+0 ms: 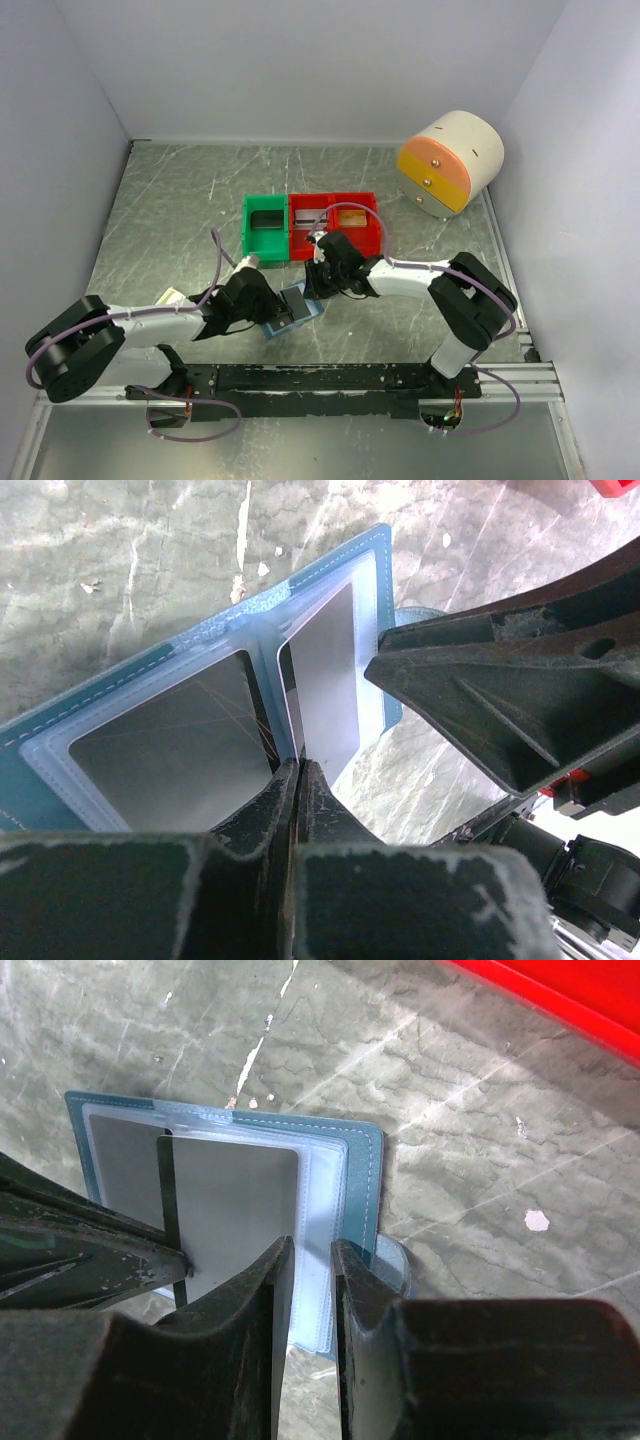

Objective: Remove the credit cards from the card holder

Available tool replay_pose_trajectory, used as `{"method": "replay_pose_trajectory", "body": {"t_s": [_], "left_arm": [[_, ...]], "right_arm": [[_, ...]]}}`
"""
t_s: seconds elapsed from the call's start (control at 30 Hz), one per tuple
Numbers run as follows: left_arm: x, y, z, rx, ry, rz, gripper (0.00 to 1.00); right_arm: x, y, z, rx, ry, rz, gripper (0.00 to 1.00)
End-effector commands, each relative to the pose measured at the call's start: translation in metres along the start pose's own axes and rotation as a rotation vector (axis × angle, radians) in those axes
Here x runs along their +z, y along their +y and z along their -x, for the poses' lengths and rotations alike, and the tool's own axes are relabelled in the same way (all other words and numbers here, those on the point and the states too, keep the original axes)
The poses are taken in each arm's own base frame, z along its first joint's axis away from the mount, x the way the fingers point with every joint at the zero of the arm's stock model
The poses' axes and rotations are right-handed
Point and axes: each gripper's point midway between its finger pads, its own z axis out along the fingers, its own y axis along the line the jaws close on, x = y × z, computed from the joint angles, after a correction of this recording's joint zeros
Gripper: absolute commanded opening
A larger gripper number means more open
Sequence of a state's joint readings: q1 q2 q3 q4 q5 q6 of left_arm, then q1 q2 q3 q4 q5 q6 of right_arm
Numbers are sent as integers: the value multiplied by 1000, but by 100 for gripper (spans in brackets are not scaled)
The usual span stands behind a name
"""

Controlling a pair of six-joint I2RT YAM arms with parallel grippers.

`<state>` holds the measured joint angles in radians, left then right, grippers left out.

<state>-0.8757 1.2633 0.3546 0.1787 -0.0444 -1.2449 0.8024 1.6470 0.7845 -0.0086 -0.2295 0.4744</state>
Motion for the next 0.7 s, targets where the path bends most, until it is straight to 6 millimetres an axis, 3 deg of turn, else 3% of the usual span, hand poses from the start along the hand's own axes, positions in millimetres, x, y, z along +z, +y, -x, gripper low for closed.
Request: {"method": "replay_pose_trajectory", "body": {"t_s": [0.0, 0.23, 0.5, 0.67], "left_arm": [[-6, 15, 1, 30, -15, 44, 9], [-6, 10, 3, 47, -16, 28, 13], [-2, 9, 0, 67, 6, 42, 12], [-1, 6, 4, 128, 6, 55, 10]], "right_arm": [[-2, -15, -25, 24, 89, -59, 23], [-3, -9, -18, 25, 68, -38, 23], [-29, 22, 21, 32, -105, 70, 25], [-31, 29, 28, 15, -130, 99, 28]]}}
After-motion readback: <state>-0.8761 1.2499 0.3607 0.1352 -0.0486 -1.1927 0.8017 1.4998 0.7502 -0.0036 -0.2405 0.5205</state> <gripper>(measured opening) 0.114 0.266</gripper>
